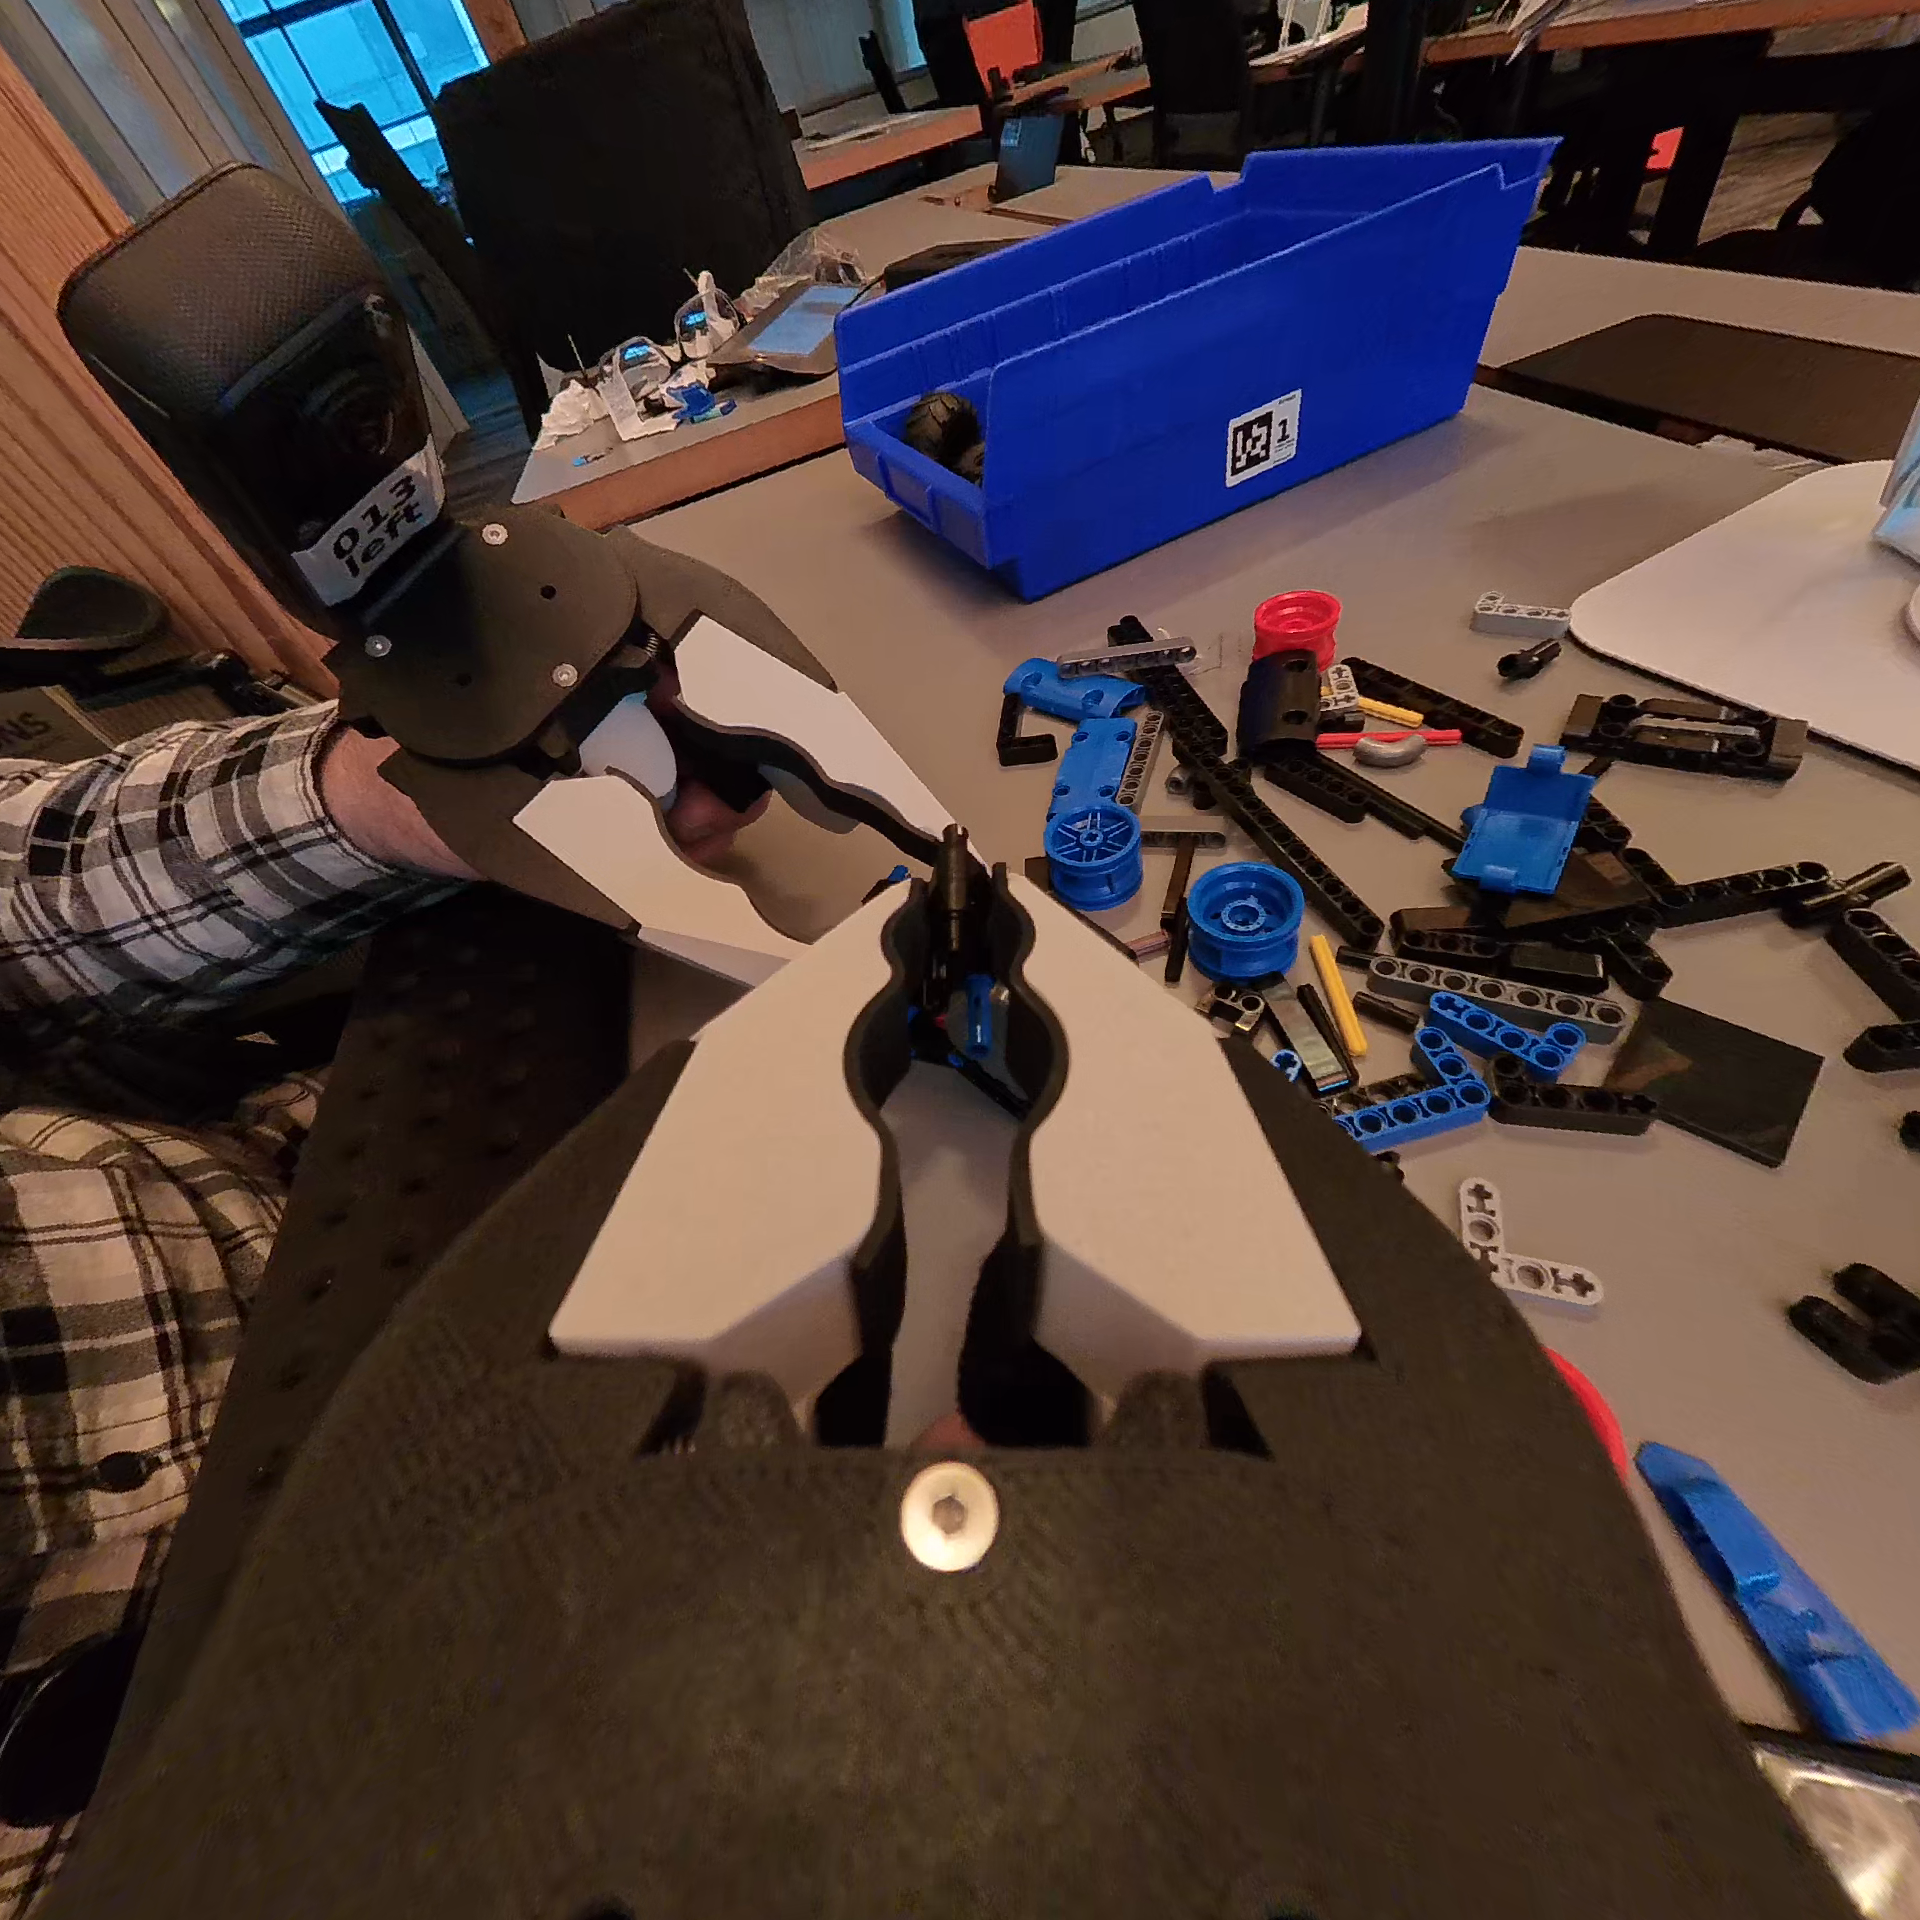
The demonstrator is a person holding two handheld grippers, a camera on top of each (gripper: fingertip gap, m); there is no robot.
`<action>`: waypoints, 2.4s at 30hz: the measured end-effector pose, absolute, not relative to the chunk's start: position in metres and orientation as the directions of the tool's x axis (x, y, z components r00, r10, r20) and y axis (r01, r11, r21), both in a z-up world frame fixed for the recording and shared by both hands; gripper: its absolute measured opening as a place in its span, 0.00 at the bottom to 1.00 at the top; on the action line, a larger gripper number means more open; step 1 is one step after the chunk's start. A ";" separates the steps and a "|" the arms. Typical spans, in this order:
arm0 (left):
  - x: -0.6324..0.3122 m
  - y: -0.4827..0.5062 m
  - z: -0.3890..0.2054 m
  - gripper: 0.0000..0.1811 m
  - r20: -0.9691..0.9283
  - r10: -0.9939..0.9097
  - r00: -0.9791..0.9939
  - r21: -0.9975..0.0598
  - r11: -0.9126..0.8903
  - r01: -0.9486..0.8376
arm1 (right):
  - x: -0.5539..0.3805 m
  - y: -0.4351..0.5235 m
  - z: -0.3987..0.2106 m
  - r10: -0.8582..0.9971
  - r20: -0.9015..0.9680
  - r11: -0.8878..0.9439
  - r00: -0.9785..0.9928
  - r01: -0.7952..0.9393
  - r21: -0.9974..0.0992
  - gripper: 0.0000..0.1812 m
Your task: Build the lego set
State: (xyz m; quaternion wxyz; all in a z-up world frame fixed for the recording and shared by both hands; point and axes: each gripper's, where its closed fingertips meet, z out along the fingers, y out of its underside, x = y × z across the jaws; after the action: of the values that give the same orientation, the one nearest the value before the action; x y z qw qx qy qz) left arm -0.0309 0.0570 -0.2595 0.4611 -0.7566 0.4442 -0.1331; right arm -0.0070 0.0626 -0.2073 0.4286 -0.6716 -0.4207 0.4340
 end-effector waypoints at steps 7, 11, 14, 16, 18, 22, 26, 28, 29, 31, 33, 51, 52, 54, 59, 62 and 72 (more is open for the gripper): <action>-0.030 0.058 -0.258 0.22 -0.200 -0.792 0.577 -0.823 -0.184 -0.538 | -0.005 0.065 -0.207 0.934 -0.225 -0.282 0.277 0.185 -0.942 0.05; -0.030 0.058 -0.257 0.22 -0.198 -0.790 0.580 -0.825 -0.186 -0.534 | -0.005 0.065 -0.209 0.934 -0.227 -0.285 0.276 0.193 -0.939 0.05; -0.029 0.058 -0.256 0.22 -0.196 -0.789 0.582 -0.827 -0.185 -0.530 | -0.006 0.065 -0.212 0.934 -0.229 -0.289 0.276 0.201 -0.936 0.05; -0.029 0.058 -0.256 0.22 -0.196 -0.789 0.583 -0.828 -0.184 -0.529 | -0.007 0.065 -0.213 0.932 -0.237 -0.296 0.273 0.202 -0.933 0.05; -0.028 0.058 -0.255 0.22 -0.197 -0.788 0.583 -0.829 -0.184 -0.528 | -0.007 0.065 -0.213 0.928 -0.263 -0.317 0.263 0.189 -0.929 0.05; -0.028 0.058 -0.255 0.22 -0.196 -0.786 0.587 -0.830 -0.186 -0.526 | -0.006 0.064 -0.211 0.914 -0.327 -0.369 0.239 0.156 -0.916 0.05; -0.027 0.059 -0.254 0.22 -0.193 -0.783 0.591 -0.832 -0.189 -0.522 | -0.004 0.067 -0.209 0.889 -0.401 -0.432 0.222 0.115 -0.894 0.05; -0.027 0.059 -0.254 0.22 -0.188 -0.781 0.596 -0.834 -0.194 -0.517 | -0.003 0.068 -0.212 0.894 -0.380 -0.418 0.239 0.138 -0.898 0.05; -0.027 0.059 -0.254 0.22 -0.188 -0.780 0.597 -0.834 -0.194 -0.516 | -0.003 0.067 -0.214 0.900 -0.362 -0.404 0.244 0.152 -0.902 0.05; -0.026 0.059 -0.253 0.22 -0.189 -0.777 0.600 -0.834 -0.195 -0.516 | -0.005 0.065 -0.216 0.913 -0.323 -0.372 0.249 0.184 -0.910 0.05; -0.026 0.060 -0.254 0.22 -0.188 -0.774 0.604 -0.834 -0.200 -0.515 | -0.006 0.063 -0.219 0.924 -0.283 -0.341 0.256 0.216 -0.915 0.05; -0.022 0.063 -0.251 0.22 -0.188 -0.758 0.624 -0.840 -0.206 -0.502 | -0.008 0.065 -0.219 0.937 -0.143 -0.232 0.320 0.261 -0.937 0.05; -0.022 0.063 -0.251 0.22 -0.187 -0.758 0.625 -0.840 -0.206 -0.502 | -0.008 0.065 -0.219 0.936 -0.142 -0.232 0.322 0.260 -0.937 0.05; -0.022 0.063 -0.250 0.22 -0.184 -0.756 0.629 -0.842 -0.209 -0.498 | -0.008 0.065 -0.219 0.934 -0.134 -0.226 0.330 0.258 -0.939 0.05; -0.021 0.064 -0.250 0.22 -0.186 -0.748 0.636 -0.842 -0.212 -0.496 | -0.011 0.065 -0.217 0.928 -0.038 -0.150 0.372 0.277 -0.949 0.05; -0.021 0.065 -0.250 0.22 -0.181 -0.746 0.641 -0.843 -0.218 -0.491 | -0.012 0.065 -0.217 0.921 -0.022 -0.140 0.388 0.279 -0.950 0.05; -0.020 0.065 -0.250 0.22 -0.226 -0.733 0.642 -0.831 -0.199 -0.520 | -0.011 0.064 -0.218 0.898 0.033 -0.107 0.439 0.289 -0.951 0.05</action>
State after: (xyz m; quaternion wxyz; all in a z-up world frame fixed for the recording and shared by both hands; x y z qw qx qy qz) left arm -0.0200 0.0655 -0.2496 0.4832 -0.7664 0.4085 -0.1104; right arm -0.0106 0.0644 -0.2181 0.5063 -0.6804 -0.4363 0.3006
